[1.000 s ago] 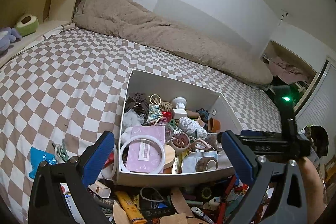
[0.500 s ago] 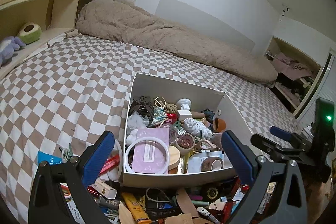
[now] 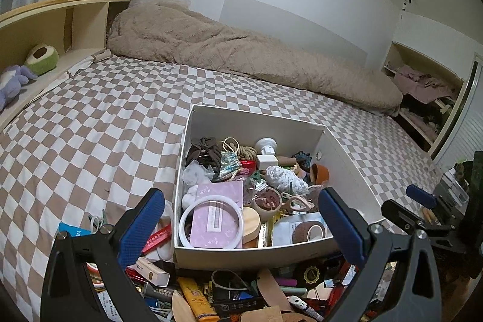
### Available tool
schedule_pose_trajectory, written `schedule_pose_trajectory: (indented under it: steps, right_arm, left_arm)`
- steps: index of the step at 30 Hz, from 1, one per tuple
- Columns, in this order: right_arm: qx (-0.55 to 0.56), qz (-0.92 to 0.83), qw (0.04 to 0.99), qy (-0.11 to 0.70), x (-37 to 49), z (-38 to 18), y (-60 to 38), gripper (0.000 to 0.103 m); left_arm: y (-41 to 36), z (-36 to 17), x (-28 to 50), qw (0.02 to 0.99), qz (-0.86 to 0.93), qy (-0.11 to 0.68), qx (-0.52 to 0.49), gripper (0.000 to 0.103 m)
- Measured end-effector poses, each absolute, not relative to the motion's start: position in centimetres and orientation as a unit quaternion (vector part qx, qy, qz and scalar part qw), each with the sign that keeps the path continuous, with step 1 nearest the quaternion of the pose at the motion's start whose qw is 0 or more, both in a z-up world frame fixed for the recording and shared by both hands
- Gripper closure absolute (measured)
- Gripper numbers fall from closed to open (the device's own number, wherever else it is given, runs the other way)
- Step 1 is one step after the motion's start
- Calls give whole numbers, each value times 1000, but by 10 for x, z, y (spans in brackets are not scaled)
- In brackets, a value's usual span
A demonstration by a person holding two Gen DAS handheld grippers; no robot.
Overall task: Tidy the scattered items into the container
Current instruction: 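Move both open tools back from the box, then move both tools toward the remaining items beside the box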
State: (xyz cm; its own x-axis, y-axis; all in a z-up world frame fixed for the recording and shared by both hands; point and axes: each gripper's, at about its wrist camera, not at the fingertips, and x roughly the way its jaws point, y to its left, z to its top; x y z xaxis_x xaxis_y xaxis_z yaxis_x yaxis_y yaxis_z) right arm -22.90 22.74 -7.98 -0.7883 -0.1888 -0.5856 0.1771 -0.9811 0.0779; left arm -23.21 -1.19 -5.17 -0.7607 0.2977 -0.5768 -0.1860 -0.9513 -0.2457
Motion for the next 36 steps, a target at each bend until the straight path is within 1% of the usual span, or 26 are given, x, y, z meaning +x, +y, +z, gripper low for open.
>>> schedule_pose_trajectory:
  steps: [12, 17, 24, 30, 36]
  right_arm:
    - [295, -950, 96, -43, -219, -76, 245, 0]
    - [287, -952, 90, -61, -216, -74, 258, 0]
    - [284, -955, 30, -77, -215, -75, 287, 0]
    - [292, -950, -5, -112, -215, -81, 317, 0]
    - [301, -940, -35, -156, -211, -89, 343, 0]
  left_arm:
    - [0, -49, -225, 122, 939, -58, -316, 1]
    - [-2, -49, -224, 123, 940, -61, -313, 0]
    - [-12, -42, -221, 99, 946, -53, -305, 0]
    - [-30, -37, -221, 60, 950, -46, -303, 0]
    - [-54, -36, -220, 30, 950, -61, -306, 0]
